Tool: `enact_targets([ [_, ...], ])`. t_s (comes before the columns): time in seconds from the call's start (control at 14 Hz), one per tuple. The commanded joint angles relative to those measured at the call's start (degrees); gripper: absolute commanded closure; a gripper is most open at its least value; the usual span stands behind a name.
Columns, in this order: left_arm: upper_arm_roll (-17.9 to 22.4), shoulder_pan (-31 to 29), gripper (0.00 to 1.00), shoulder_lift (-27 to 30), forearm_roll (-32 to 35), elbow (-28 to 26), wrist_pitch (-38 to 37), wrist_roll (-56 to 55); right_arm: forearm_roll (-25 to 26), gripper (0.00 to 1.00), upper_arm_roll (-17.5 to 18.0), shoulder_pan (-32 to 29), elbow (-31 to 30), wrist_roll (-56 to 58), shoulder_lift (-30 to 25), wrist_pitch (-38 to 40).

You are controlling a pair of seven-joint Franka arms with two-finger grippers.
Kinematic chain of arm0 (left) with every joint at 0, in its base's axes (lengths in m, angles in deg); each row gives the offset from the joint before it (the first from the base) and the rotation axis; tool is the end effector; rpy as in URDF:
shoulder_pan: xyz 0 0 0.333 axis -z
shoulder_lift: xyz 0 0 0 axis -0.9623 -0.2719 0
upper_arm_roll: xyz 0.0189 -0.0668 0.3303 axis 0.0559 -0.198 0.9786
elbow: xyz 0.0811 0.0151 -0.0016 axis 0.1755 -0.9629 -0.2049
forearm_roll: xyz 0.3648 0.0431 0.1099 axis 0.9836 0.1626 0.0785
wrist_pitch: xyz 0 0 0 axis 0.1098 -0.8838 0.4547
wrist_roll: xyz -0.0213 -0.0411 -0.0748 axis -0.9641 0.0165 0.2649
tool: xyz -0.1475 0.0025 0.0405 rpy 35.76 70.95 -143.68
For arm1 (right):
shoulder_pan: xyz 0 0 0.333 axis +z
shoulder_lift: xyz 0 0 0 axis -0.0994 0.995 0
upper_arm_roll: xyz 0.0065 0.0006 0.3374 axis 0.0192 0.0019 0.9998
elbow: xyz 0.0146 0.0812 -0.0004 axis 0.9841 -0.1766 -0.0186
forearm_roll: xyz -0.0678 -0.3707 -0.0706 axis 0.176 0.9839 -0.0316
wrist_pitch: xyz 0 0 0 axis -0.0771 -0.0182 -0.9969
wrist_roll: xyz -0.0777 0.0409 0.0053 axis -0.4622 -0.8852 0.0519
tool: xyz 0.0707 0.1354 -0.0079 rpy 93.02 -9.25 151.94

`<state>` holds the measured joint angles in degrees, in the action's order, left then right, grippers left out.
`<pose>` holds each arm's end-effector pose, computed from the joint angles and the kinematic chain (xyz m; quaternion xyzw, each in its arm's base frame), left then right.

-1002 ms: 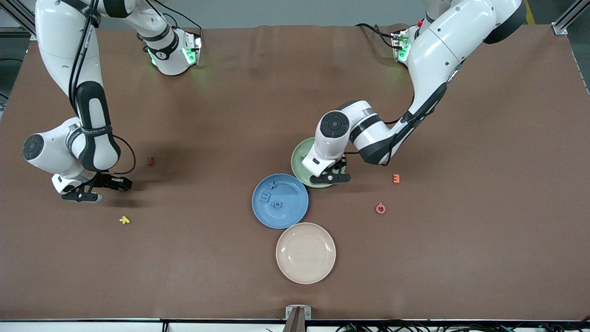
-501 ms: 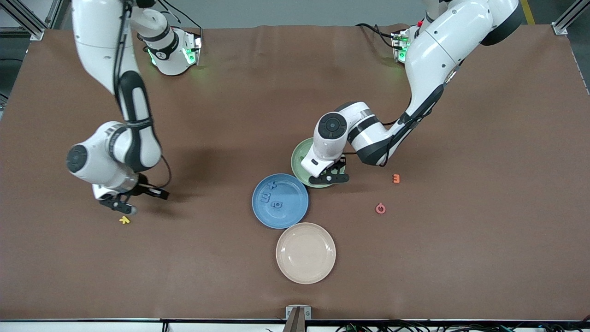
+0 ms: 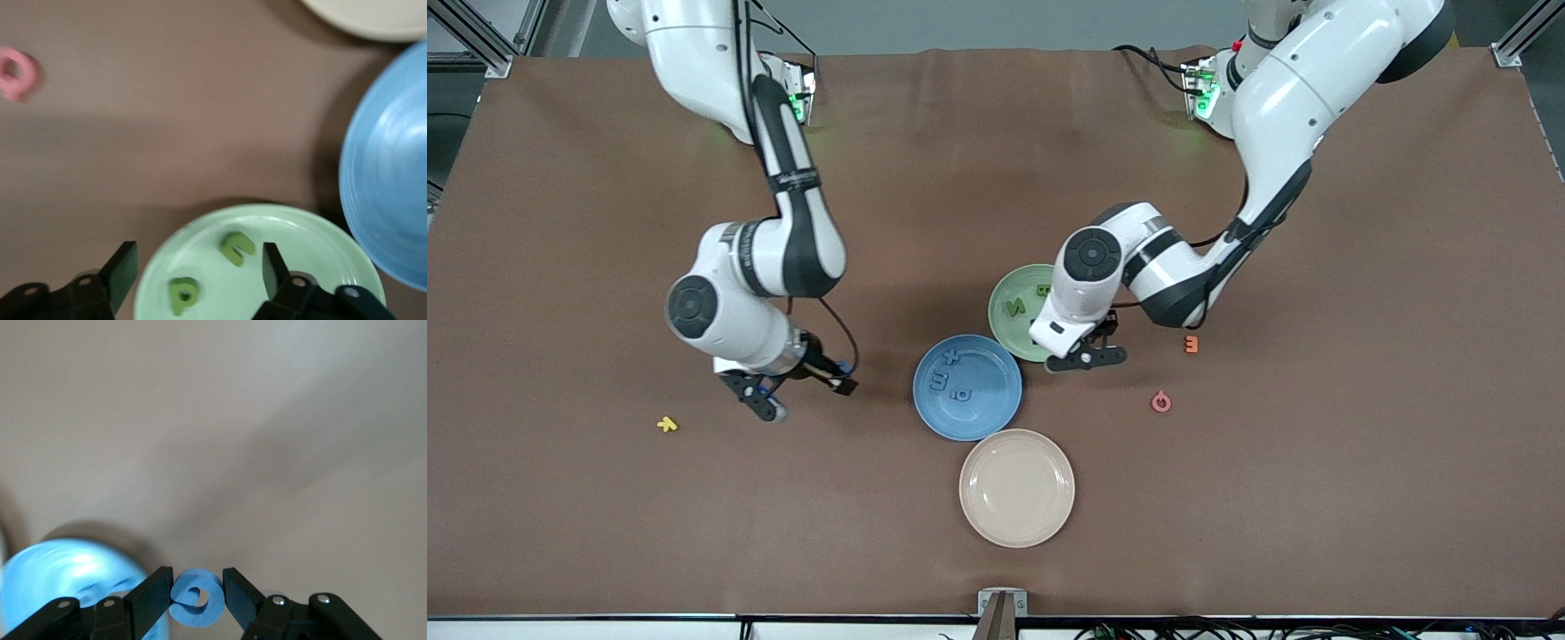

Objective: Sort letters by color into matching plates
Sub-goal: 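Release the blue G onto the blue plate while the left gripper withdraws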

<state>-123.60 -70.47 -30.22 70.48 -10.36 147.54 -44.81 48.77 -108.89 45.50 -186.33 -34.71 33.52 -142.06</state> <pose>0.5595 -0.3948 0.2275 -0.9979 -0.0640 -0.0009 0.0033 0.6193 0.2725 0.2674 -0.9300 0.3521 0.0468 0.0950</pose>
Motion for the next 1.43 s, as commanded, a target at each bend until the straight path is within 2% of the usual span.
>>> enact_targets([
  [0.0, -5.3, -7.2, 0.01, 4.6, -0.8, -1.2, -5.0, 2.3, 0.5, 1.00, 4.7, -0.1, 6.1, -11.2, 2.6, 0.5],
  [0.14, -11.1, -14.6, 0.01, 6.0, -0.8, -1.1, -9.7, 5.8, 0.8, 1.00, 6.7, 0.0, 9.3, -17.4, 4.2, 0.2],
  [0.36, -23.4, -29.7, 0.01, 6.4, -0.8, -1.1, -15.1, 9.7, 0.9, 1.00, 8.7, 0.2, 12.6, -22.5, 6.5, 0.1],
  [0.5, -27.9, -36.8, 0.01, 6.3, -0.8, -1.1, -17.8, 12.0, 0.9, 1.00, 8.9, 0.6, 14.2, -24.8, 8.3, 0.0],
  [0.79, -27.8, -39.3, 0.01, 6.1, -0.6, -1.1, -17.8, 12.6, 2.1, 1.00, 8.9, 1.4, 14.9, -27.5, 9.8, 0.2],
  [1.0, -27.6, -40.4, 0.01, 4.7, 0.1, -1.1, -17.8, 13.7, 5.9, 1.00, 8.9, 1.1, 19.0, -34.1, 13.5, 0.9],
  [1.14, -23.3, -38.0, 0.01, 4.5, 0.2, -1.0, -17.7, 15.6, 7.8, 1.00, 8.9, 1.0, 21.7, -37.4, 16.2, 1.4],
  [1.36, -12.3, -29.8, 0.01, 4.8, -0.9, 1.2, -17.8, 23.1, 8.4, 1.00, 8.9, 1.2, 23.5, -39.3, 17.7, 2.6],
])
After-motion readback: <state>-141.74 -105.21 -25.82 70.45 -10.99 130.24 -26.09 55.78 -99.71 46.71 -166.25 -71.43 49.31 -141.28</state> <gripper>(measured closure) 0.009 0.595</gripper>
